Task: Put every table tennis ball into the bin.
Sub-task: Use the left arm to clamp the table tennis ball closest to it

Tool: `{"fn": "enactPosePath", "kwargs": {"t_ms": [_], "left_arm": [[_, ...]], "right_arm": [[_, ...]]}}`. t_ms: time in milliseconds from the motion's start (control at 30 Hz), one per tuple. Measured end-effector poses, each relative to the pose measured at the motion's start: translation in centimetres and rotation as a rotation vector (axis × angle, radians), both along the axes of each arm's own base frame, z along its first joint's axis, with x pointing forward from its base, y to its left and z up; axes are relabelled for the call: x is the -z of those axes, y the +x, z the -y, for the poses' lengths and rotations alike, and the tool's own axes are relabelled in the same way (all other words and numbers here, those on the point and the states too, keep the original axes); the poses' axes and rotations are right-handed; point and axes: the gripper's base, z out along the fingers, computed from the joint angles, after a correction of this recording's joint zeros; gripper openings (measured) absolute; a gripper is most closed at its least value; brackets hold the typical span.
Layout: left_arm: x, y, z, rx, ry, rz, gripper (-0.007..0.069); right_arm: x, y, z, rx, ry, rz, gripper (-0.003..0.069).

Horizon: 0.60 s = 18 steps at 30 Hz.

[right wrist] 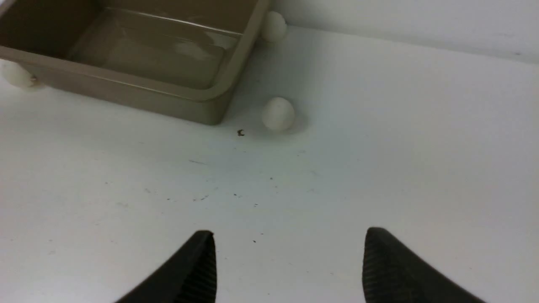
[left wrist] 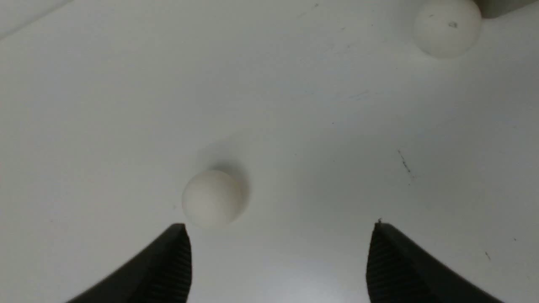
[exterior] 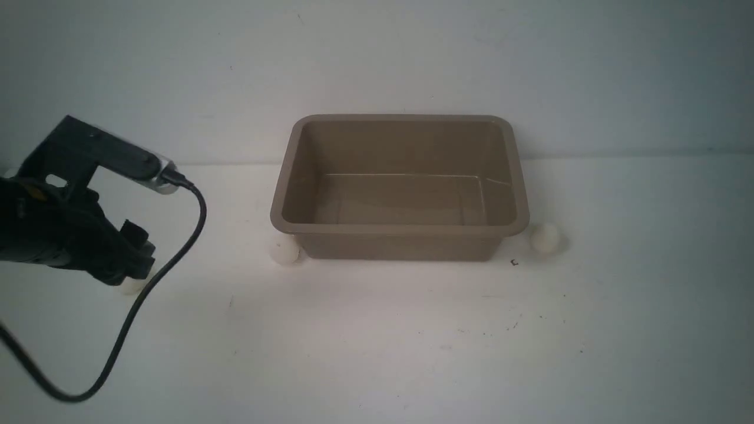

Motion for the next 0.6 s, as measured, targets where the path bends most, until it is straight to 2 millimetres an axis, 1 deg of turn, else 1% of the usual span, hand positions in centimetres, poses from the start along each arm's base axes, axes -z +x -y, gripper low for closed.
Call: {"fn": "enactPosePath", "kwargs": {"t_ms": [67,100,200,233,300,467,600], "left_arm": [[0.8,1.8,0.0,-0.002,-0.004,-0.031,0.0499],[0.6,1.9,0.0,-0.002,-0.005,-0.027,0.0499],[1.5,4.2,-0.4,-0.032,-0.027,-0.085,0.0499],[1.7,4.9,-0.8,-0.050,-0.035,-0.107,0.0499],[2.1,5.8,-1.7,-0.092,-0.055,-0.158,0.0499],[1.9,5.9,-3.6,-0.193,-0.101,-0.199,0.0499],[2.3,5.7,-3.8,-0.207,-0.115,-0.239,0.0499]], "right_arm": [[0.0,0.0,-0.3,-0.027,0.015,0.003,0.0429],[0.0,0.0,-0.3,-0.029,0.016,0.004,0.0429],[-0.1,-0.1,-0.4,-0.045,0.024,0.007,0.0429],[-0.1,-0.1,-0.5,-0.048,0.024,0.007,0.0429],[-0.1,-0.1,-0.5,-0.050,0.022,0.009,0.0429],[-0.1,-0.1,-0.5,-0.055,0.024,0.010,0.0429],[-0.1,-0.1,-0.5,-0.055,0.026,0.010,0.0429]]}}
